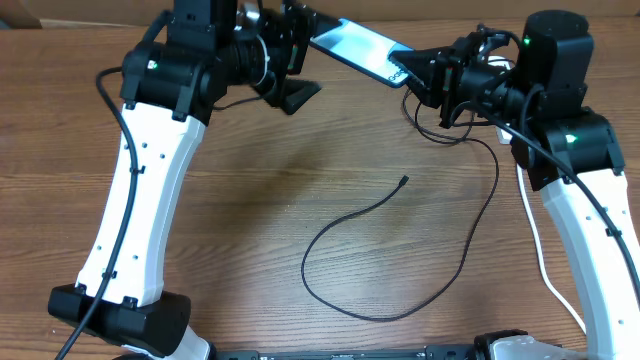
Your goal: Plug charger to phone and switch on socket
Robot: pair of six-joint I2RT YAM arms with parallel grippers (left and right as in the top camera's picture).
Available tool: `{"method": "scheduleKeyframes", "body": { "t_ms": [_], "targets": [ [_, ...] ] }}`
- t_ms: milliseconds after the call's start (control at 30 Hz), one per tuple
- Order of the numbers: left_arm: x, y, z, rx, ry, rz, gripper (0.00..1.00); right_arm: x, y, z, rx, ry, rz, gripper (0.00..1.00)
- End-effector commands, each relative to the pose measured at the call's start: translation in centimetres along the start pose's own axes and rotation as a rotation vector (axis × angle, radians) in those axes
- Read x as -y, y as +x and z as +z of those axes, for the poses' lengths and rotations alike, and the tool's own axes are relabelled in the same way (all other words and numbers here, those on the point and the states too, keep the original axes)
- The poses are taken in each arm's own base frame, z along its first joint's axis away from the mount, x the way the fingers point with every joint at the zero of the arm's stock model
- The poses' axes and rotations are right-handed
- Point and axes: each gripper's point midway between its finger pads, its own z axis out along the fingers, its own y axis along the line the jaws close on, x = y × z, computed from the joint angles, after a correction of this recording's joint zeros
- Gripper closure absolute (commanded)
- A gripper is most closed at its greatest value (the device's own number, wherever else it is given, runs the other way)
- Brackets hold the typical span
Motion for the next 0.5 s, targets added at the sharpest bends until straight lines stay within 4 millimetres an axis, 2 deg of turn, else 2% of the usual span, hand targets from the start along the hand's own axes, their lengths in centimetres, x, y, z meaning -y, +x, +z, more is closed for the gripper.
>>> {"method": "scheduleKeyframes", "body": {
  "t_ms": [0,100,233,467],
  "targets": [
    [0.9,2.0,0.3,-0.111,0.037,-0.030,0.11,-2.0,2.2,-0.3,-0.055,-0.039,0.002,0.96],
    [1.0,2.0,0.3,-0.114,0.038,-0.044,0.13,-1.9,2.5,-0.2,-0.063,-0.037,0.008,0.96],
    [1.1,2.9,0.1,-0.164,0.042,-0.050,0.26,-1.9,2.9,0.1,-0.074,-0.033,0.018,0.97],
    [1.1,2.9,0.1,-0.169,0.038,-0.102,0.27,-1.9,3.0,0.1,-0.077,-0.032,0.029,0.96]
  ]
}}
